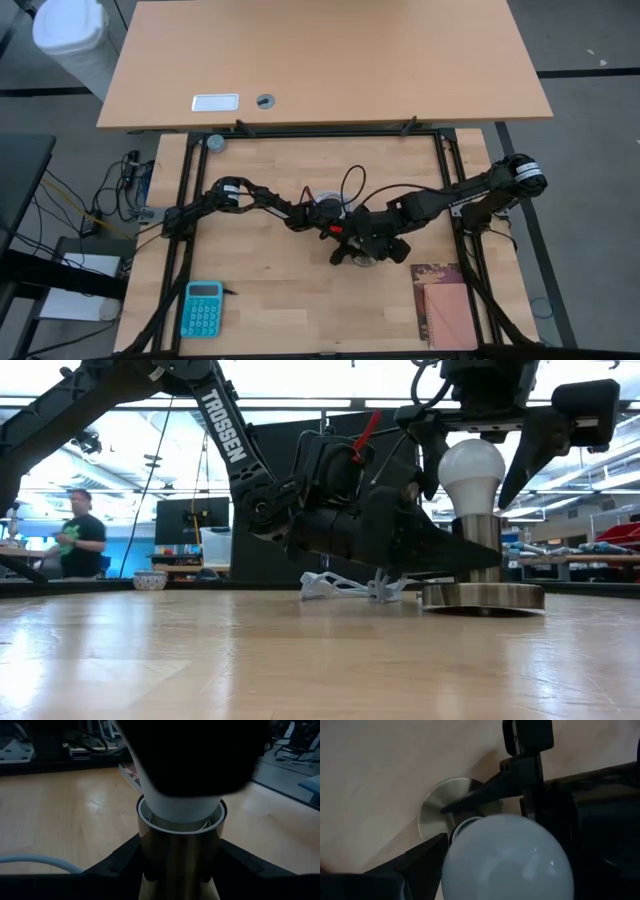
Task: Screw lightbulb
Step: Insert the white lightbulb into the lamp socket
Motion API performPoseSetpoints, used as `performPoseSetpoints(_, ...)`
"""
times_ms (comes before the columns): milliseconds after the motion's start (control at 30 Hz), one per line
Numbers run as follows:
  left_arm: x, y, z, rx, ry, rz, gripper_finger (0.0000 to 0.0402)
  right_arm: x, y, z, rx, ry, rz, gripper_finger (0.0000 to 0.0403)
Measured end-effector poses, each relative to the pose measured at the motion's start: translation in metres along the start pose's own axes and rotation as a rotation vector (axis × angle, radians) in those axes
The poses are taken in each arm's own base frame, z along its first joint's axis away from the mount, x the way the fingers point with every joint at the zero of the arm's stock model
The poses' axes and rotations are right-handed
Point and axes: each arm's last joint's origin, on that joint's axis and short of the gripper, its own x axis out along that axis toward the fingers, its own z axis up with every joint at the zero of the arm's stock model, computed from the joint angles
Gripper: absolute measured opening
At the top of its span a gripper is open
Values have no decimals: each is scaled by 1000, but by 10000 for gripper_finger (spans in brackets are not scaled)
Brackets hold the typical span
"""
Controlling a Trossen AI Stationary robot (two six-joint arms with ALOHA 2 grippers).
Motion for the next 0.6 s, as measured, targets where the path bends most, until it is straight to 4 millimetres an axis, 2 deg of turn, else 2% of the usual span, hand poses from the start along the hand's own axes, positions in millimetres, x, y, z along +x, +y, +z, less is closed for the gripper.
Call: performPoseSetpoints(600,0,0,0,-3,0,12,198,0,-2,-1,128,-11,14,308)
